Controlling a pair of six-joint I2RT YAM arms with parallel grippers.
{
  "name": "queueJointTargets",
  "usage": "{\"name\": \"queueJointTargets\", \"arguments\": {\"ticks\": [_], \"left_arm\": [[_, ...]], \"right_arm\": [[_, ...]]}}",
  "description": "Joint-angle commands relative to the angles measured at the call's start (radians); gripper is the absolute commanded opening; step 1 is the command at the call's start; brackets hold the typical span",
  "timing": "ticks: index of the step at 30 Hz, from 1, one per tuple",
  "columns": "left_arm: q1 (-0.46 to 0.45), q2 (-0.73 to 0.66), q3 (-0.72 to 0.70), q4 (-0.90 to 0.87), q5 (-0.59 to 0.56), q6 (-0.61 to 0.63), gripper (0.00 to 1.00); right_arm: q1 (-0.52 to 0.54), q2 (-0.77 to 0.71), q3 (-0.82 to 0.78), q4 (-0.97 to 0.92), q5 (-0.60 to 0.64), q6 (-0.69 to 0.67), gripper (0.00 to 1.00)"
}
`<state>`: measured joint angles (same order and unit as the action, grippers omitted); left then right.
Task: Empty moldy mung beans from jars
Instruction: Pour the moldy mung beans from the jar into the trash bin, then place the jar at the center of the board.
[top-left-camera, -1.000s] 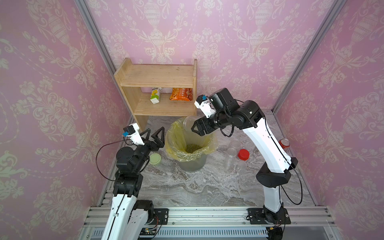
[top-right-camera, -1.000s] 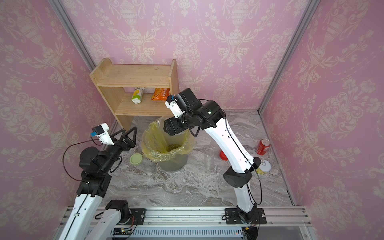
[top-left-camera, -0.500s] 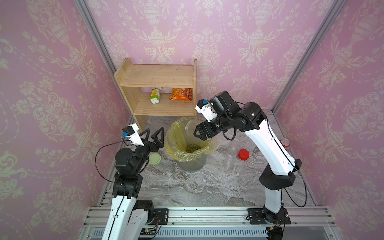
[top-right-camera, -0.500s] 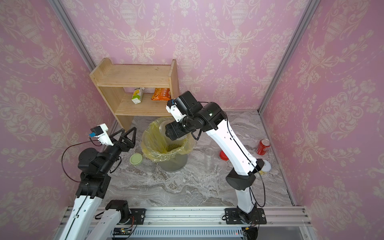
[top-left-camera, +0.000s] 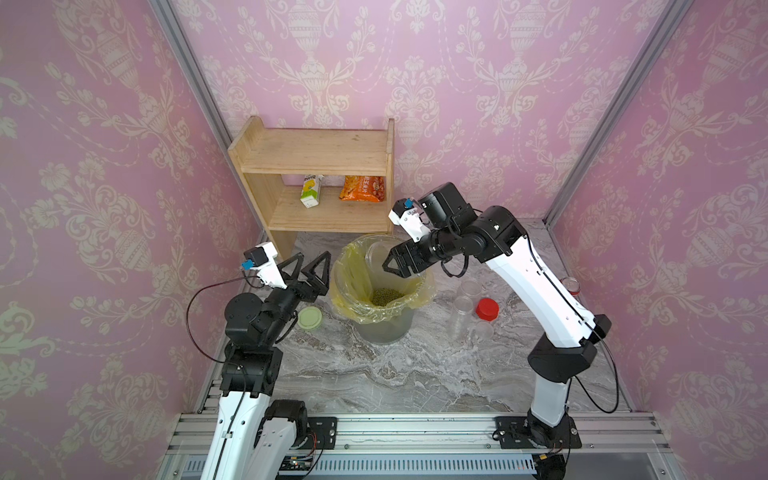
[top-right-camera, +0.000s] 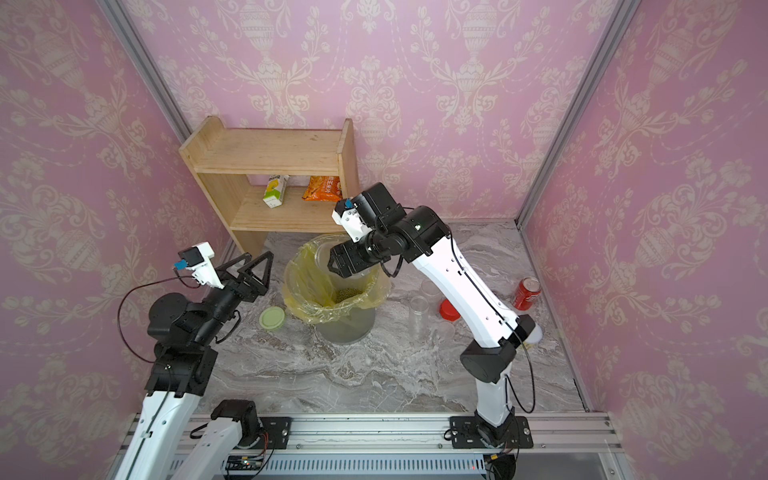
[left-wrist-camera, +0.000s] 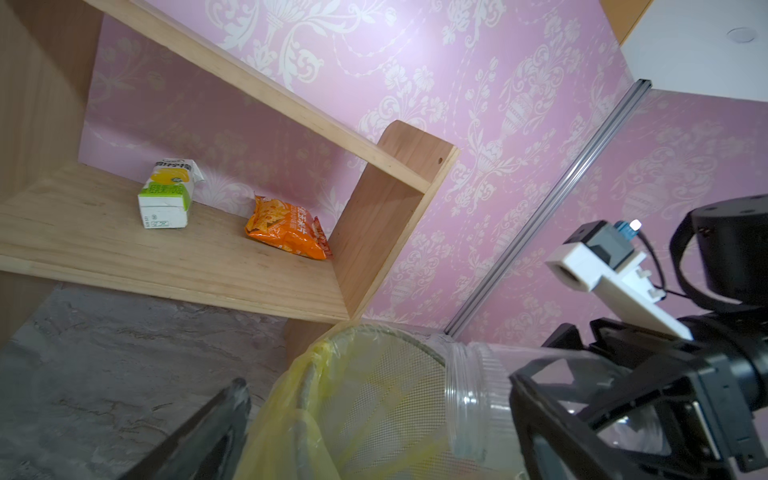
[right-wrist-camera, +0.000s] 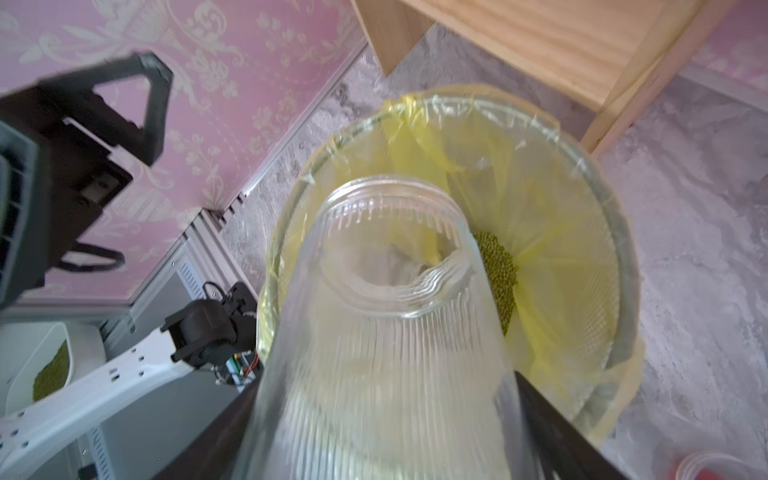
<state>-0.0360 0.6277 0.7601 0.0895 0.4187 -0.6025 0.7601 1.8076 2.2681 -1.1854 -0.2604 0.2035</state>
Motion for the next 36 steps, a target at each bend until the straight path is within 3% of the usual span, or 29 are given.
{"name": "queueJointTargets", "arguments": {"ticks": [1,5,11,19,28,33,36], "left_arm": [[-0.004,0.022,0.045,0.043,0.132,-0.081,0.95],[-0.004,0.051,0.056,0.12,0.201,-0.158,0.95],[-0.004,0.065,0.052,0.169,0.203,-0.237,0.98],[-0.043,0.151,0.026,0.47,0.17,-0.506,0.99],[-0.23,0.308,0.102,0.574,-0.013,-0.554,0.99],[-0.25,0.38,0.147,0.693,-0.05,-0.602,0.99],[-0.259,0.397,0.173,0.679,-0.057,-0.6,0.99]], "right_arm": [[-0.01,-0.148,-0.091,0.258,-0.129,-0.01,0.23],[-0.029,-0.223,-0.171,0.302,-0.172,0.001,0.23],[-0.059,-0.301,-0.282,0.4,-0.205,0.045,0.22],[-0.059,-0.338,-0.404,0.615,-0.173,0.055,0.21],[-0.04,-0.336,-0.402,0.807,-0.107,0.042,0.21],[-0.007,-0.321,-0.411,0.87,-0.052,0.001,0.2],[0.01,-0.307,-0.391,0.86,-0.032,-0.028,0.2]]}}
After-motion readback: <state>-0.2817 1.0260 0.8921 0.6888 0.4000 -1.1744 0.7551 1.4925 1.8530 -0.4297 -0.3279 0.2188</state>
